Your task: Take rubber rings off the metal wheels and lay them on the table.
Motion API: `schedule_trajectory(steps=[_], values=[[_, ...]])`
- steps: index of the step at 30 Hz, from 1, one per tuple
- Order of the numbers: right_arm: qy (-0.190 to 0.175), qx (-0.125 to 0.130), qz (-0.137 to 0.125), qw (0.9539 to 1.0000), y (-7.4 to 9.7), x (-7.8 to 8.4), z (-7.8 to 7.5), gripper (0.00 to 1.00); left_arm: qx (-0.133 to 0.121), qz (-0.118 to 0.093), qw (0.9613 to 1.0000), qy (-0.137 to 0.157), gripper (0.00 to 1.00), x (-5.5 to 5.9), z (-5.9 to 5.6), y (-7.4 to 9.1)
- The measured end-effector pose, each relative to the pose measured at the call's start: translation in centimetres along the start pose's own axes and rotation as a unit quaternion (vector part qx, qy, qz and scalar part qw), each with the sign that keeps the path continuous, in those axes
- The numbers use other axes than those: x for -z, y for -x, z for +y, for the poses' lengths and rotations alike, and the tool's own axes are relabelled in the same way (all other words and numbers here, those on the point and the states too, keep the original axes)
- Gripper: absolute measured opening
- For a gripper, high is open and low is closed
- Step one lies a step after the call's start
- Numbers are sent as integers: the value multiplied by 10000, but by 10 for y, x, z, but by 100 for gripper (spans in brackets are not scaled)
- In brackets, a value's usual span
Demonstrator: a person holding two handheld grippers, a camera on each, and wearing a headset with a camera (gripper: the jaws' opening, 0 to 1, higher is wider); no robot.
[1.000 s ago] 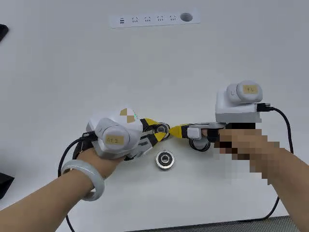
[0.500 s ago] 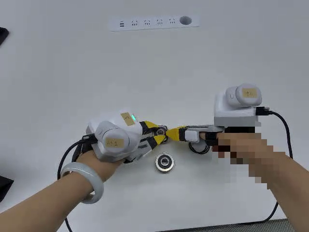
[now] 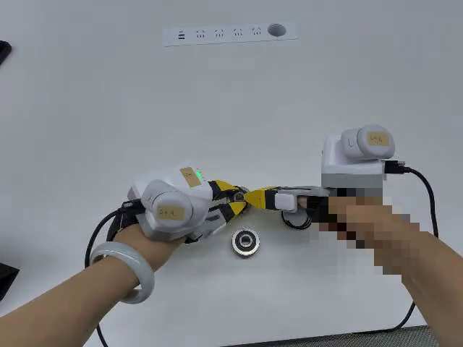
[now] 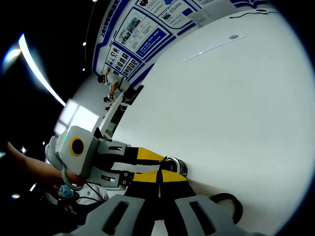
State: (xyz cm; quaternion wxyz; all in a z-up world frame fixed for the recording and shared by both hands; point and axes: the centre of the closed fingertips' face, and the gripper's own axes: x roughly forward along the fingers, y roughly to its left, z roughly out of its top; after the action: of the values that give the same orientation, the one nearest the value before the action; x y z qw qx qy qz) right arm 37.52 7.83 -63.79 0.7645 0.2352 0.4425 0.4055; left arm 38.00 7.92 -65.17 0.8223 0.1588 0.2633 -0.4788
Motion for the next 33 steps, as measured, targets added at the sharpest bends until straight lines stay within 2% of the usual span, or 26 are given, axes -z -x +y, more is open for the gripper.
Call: schedule_trajectory(steps=[11, 19, 24, 33], values=[[-8, 222, 2, 9998, -2, 1, -6, 2, -14, 19, 10000, 1, 16, 0, 0, 0], [-5, 266, 4, 9996, -1, 1, -7, 2, -48, -70, 10000, -44, 20, -3, 1, 10], [-13, 232, -7, 9997, 0, 1, -3, 2, -142, 14, 9999, -1, 24, 7, 8, 15], [-35, 141, -49, 9999, 1, 2, 6, 2, -207, 16, 9997, 90, 33, 15, 11, 24]])
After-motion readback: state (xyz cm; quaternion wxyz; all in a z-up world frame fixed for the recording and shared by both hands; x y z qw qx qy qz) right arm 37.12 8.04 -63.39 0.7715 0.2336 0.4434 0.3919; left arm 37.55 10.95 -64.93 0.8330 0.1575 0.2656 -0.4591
